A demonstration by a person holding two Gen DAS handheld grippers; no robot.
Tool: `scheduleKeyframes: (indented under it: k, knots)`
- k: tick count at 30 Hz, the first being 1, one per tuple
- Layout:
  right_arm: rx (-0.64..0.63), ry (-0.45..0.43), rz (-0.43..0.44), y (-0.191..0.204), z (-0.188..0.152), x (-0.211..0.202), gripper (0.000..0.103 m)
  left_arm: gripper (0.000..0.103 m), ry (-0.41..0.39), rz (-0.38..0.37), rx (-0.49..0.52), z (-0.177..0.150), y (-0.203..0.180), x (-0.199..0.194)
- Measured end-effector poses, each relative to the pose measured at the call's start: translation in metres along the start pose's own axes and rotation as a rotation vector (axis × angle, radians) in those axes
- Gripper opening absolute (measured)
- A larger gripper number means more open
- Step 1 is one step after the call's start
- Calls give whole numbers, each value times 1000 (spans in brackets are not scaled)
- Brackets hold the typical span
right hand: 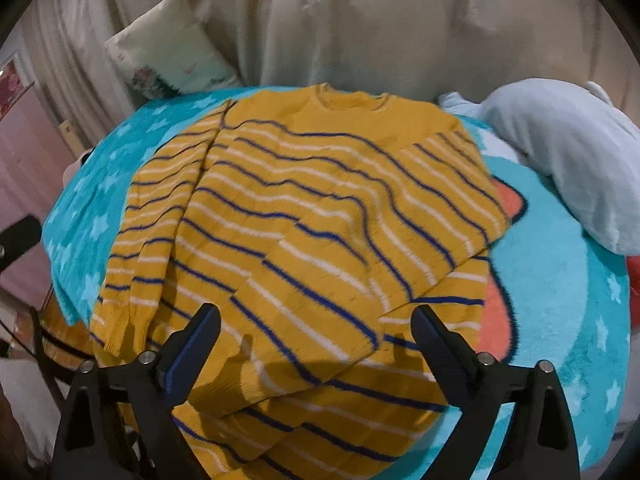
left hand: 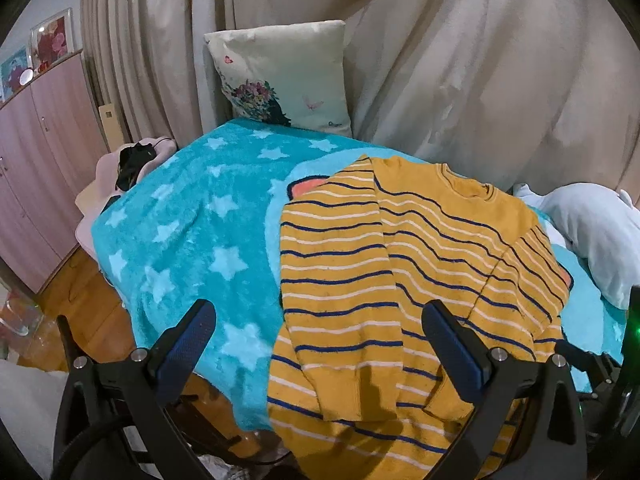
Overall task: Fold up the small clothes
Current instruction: 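Move the right tool to the sweater's sleeve and grasp its cuff, then lift the sleeve with the right tool and lay it across the sweater body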
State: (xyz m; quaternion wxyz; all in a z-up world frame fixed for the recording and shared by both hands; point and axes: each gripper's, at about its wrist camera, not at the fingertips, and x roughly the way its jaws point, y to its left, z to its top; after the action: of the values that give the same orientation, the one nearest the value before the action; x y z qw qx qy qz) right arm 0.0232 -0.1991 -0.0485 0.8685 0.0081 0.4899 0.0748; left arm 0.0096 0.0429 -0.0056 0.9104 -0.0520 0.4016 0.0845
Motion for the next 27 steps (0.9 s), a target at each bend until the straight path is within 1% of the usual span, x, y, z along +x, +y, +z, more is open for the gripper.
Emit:
scheduleKeyframes:
  k: [2, 4, 6, 7, 8, 9, 11, 12, 13, 14, 15, 17, 18, 20, 22, 23, 26, 27]
  knots:
    - [-27, 6, 32, 5, 1, 2, 94, 103, 6, 8, -20, 1, 4, 1]
    - [-54, 10, 61, 8, 2, 7, 94, 103, 16, 11, -43, 1, 10, 2]
    - [-75, 25, 62, 9, 1, 18, 93, 103, 24, 15, -53, -1, 14, 4]
    - [-83, 36, 50, 8, 1, 25, 90, 103, 32, 17, -57, -2, 16, 6]
    - [-94, 50, 37, 8, 0, 33, 84, 103, 37, 20, -60, -3, 17, 7]
    - [-110, 68, 18, 8, 0, 43, 80, 103, 40, 22, -62, -4, 18, 7]
    - [-141, 95, -8, 10, -3, 57, 61, 103, 49, 25, -71, -4, 21, 10]
    - [-166, 86, -27, 13, -4, 60, 54, 103, 53, 25, -79, -4, 23, 11]
    - [-182, 80, -36, 14, -2, 60, 26, 103, 55, 26, -86, -4, 24, 12]
    - [-173, 89, -13, 12, 1, 58, 9, 103, 56, 28, -93, -3, 24, 13]
    - [-129, 97, 33, 6, 6, 54, 9, 103, 59, 26, -101, -3, 24, 14]
    - [-74, 80, 52, -7, 13, 44, 8, 103, 67, 14, -119, -1, 24, 17]
    - [-51, 67, 45, -14, 16, 38, 8, 103, 69, 10, -124, -1, 24, 19]
    - [-6, 43, -3, -33, 22, 26, 8, 103, 69, 9, -128, 1, 22, 20]
    - [55, 28, -111, -65, 24, 16, 8, 103, 68, 8, -134, 2, 20, 22]
    - [83, 25, -147, -79, 24, 13, 8, 103, 69, 8, -136, 2, 20, 23]
    - [199, 25, -321, -141, 16, 2, 8, 103, 75, 11, -141, 1, 19, 26]
    - [232, 32, -403, -161, 12, -2, 8, 103, 78, 12, -141, 1, 19, 27]
